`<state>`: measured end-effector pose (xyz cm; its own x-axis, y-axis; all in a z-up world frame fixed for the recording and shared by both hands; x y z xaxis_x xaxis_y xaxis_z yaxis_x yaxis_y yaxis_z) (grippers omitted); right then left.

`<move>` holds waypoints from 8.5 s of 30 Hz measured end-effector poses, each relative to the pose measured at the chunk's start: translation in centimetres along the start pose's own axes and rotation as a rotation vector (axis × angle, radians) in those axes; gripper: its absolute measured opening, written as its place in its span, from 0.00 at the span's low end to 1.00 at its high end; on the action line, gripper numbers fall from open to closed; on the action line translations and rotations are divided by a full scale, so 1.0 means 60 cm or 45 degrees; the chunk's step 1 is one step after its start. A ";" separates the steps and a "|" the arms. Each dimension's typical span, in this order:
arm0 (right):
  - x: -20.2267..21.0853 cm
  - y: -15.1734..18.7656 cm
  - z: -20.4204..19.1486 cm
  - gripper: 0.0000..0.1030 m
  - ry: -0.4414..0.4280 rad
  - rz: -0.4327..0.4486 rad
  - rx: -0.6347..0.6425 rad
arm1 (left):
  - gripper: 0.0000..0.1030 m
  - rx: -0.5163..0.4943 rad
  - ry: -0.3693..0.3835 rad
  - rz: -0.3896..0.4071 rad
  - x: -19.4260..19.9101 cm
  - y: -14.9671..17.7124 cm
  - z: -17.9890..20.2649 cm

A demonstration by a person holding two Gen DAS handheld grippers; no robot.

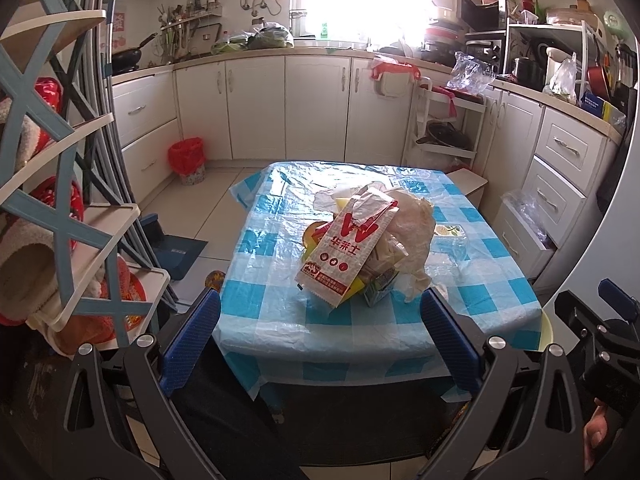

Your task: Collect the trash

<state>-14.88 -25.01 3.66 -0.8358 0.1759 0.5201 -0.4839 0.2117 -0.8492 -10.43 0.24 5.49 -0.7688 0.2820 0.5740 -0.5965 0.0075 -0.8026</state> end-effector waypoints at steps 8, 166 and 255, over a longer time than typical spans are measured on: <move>-0.064 0.015 0.018 0.94 0.048 -0.096 -0.008 | 0.94 -0.105 0.096 -0.017 -0.143 -0.051 0.006; -0.331 -0.192 0.326 0.67 0.247 -0.130 -0.128 | 0.78 -0.223 0.392 -0.132 -0.249 -0.051 0.356; -0.360 -0.121 0.028 0.71 -0.214 -0.228 0.338 | 0.02 -0.731 -0.103 -0.107 -0.240 0.025 0.045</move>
<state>6.26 -31.94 -1.54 -0.7520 -0.0064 0.6592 -0.6586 -0.0360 -0.7517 -0.85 -6.41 -3.53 -0.7530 0.1839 0.6318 -0.4531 0.5514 -0.7005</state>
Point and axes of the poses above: each gripper's, at about its wrist camera, not at the fingertips, and x roughly against the way its jaws point, z to its right, y to its underside, the point moved 1 cm from there along -x, roughly the way its jaws point, and after that the axes turned 13 degrees about y, right-handed, at the moved point
